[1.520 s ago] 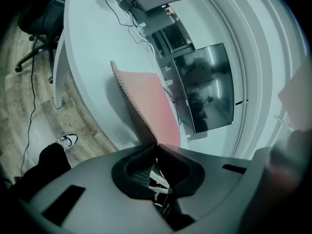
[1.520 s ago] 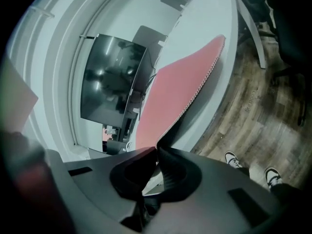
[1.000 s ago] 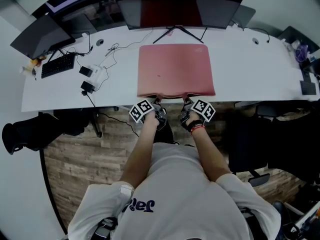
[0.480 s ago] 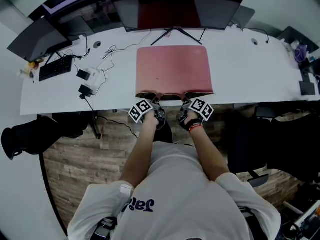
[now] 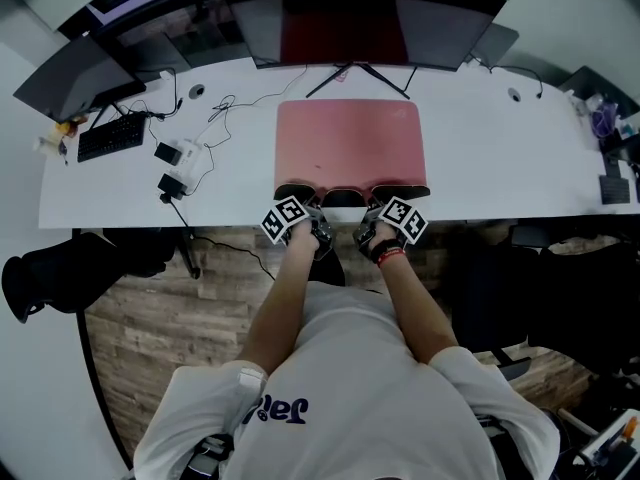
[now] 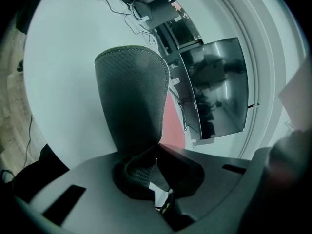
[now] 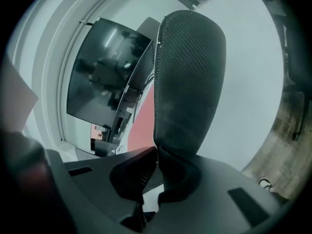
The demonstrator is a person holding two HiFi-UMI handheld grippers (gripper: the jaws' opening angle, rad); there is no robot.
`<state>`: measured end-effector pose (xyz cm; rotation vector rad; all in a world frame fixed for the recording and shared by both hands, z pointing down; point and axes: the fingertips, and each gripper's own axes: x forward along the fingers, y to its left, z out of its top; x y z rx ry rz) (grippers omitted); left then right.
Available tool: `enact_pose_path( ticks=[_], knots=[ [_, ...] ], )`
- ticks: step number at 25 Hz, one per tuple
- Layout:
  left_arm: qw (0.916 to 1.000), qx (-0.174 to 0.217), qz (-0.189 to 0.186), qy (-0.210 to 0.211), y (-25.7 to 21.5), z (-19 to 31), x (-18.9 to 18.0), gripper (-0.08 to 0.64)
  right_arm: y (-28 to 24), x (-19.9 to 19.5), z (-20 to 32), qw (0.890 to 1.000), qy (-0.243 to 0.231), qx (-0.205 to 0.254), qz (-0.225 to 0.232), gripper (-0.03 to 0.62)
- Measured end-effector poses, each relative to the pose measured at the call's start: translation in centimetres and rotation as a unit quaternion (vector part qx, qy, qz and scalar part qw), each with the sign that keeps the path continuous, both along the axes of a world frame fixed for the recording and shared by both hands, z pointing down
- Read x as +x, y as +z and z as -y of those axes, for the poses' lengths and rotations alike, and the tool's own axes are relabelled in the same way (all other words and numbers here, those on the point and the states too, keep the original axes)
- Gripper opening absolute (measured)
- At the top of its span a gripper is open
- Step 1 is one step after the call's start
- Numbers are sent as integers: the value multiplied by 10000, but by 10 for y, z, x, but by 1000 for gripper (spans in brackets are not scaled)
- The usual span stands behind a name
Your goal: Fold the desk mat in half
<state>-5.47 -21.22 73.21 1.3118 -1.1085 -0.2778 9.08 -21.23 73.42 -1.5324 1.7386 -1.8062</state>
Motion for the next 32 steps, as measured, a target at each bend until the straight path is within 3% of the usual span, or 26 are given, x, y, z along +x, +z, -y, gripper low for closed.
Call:
enact_pose_path(
  ticks=[15,32],
  knots=[
    [9994,-200,82,253,-2,28,3,31,0,3,19,9985,368,-283,274,32],
    [9987,-316,-271,301,-8,59,-2,31,-12,0,49,9983,569,-127,20,34]
  ],
)
